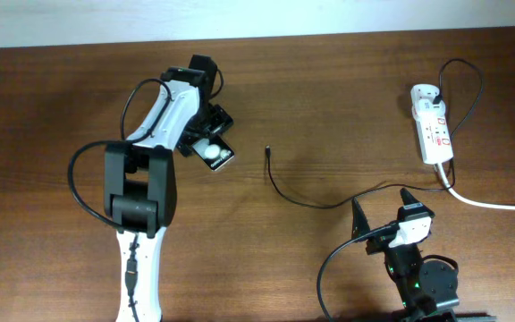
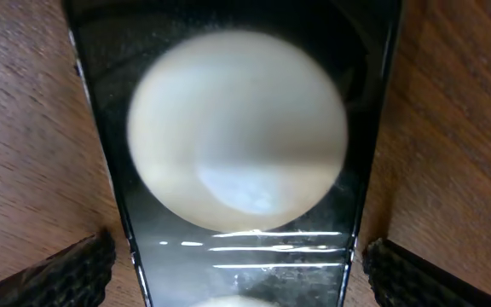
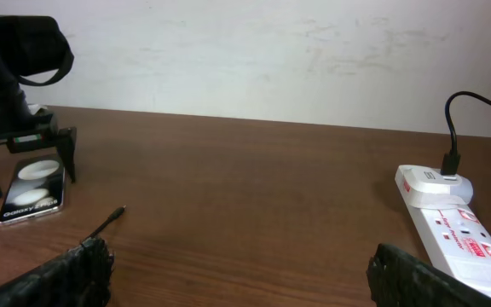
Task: Plug charger to phone and switch on socket
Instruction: 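Move the left gripper over the black phone and grasp it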
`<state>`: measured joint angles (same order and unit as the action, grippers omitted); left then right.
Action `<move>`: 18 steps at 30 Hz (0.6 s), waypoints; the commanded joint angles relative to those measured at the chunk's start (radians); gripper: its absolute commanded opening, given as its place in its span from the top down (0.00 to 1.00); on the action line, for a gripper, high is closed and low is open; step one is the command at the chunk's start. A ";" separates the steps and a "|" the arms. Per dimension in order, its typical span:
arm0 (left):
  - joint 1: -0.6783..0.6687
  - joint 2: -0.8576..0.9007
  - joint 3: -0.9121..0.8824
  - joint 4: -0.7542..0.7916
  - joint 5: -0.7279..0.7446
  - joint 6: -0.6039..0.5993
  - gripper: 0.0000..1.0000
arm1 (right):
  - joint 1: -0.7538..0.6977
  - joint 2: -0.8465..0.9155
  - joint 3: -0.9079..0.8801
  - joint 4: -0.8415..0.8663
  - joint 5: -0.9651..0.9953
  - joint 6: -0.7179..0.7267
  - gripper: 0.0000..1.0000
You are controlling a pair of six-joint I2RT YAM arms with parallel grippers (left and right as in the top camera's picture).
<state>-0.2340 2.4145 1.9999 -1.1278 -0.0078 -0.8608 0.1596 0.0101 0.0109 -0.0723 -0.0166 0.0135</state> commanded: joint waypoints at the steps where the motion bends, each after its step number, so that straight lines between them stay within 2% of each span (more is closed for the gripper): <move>1: 0.028 0.080 -0.021 0.003 -0.016 -0.025 0.01 | -0.003 -0.006 -0.005 -0.003 -0.006 -0.006 0.01; 14: 0.027 0.080 -0.021 0.039 -0.041 -0.025 0.00 | -0.003 -0.006 -0.005 -0.003 -0.006 -0.006 0.01; 18: 0.027 0.080 -0.021 0.043 -0.041 -0.025 0.04 | -0.003 -0.006 -0.005 -0.003 -0.006 -0.006 0.01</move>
<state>-0.2211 2.4149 1.9999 -1.1072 -0.0288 -0.8799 0.1596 0.0101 0.0109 -0.0723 -0.0166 0.0139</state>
